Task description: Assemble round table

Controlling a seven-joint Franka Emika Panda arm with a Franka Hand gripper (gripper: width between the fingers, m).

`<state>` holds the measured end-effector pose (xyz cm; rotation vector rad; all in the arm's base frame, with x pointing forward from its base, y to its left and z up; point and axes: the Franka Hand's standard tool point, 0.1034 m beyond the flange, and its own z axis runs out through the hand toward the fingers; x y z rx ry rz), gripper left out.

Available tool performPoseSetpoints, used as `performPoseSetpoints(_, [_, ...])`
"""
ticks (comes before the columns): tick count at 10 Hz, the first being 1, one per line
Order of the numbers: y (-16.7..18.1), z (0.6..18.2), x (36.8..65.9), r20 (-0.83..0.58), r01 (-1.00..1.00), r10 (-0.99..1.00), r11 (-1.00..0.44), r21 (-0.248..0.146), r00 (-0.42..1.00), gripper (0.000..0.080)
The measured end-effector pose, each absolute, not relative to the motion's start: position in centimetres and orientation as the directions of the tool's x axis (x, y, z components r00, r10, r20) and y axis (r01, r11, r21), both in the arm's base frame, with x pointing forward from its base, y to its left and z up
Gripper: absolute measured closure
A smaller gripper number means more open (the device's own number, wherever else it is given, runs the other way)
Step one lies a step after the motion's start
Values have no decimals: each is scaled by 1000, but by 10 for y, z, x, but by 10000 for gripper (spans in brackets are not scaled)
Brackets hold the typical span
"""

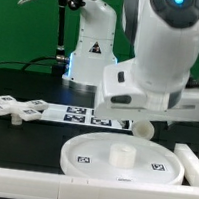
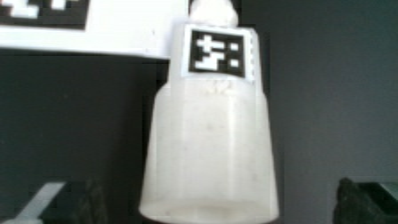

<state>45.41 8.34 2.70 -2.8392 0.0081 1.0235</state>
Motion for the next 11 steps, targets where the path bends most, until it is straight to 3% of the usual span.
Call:
performPoseSetpoints(4, [78,27,446,-811,-67,40,-993,-97,584,151])
performPoseSetpoints(8, [78,17,445,-810,-93,-4,-994,-62,587,151])
performPoseSetpoints(11, [80,11,441,-805,-87,0,-994,-64,593,151])
